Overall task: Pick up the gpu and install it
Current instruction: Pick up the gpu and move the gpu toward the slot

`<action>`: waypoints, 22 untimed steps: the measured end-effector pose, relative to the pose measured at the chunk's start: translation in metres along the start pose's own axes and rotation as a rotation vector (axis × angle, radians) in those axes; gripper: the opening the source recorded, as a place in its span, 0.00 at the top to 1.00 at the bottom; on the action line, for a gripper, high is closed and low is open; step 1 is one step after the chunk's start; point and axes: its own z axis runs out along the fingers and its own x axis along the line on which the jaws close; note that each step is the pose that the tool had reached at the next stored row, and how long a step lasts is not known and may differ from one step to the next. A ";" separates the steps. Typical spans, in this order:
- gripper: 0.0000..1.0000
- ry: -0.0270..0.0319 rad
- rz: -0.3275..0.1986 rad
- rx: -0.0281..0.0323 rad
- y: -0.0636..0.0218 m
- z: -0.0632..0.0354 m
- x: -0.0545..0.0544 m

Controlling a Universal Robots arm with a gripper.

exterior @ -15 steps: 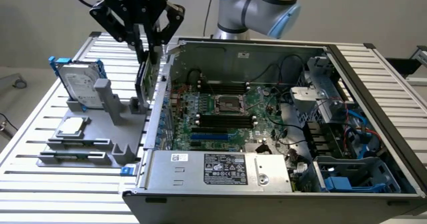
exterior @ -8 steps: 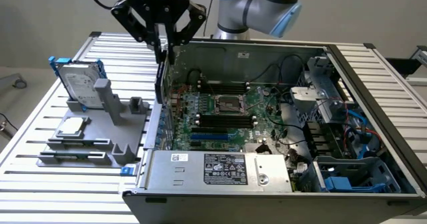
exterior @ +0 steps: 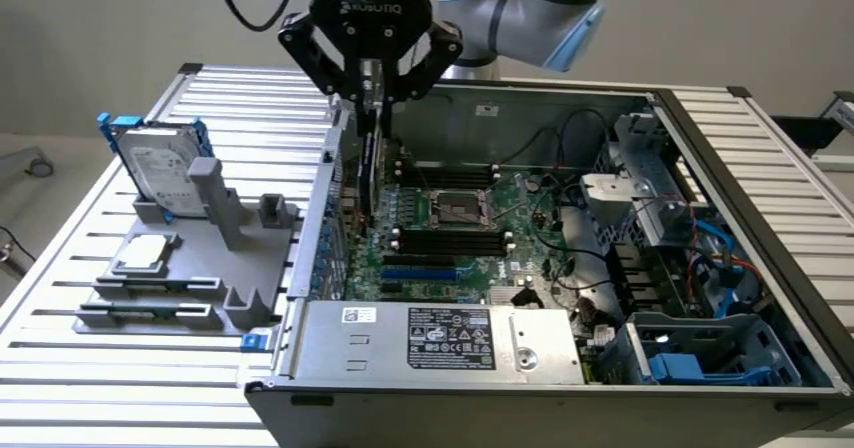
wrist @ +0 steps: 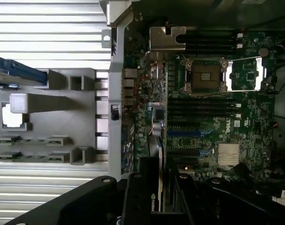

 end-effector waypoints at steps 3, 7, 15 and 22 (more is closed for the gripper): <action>0.74 0.0000 0.000 0.0015 -0.0002 0.0051 -0.014; 0.74 0.0000 0.000 0.0050 -0.0004 0.0122 -0.032; 0.74 0.0000 0.000 0.0093 0.0057 0.0263 -0.069; 0.74 -0.0008 0.000 0.0091 0.0196 0.0365 -0.089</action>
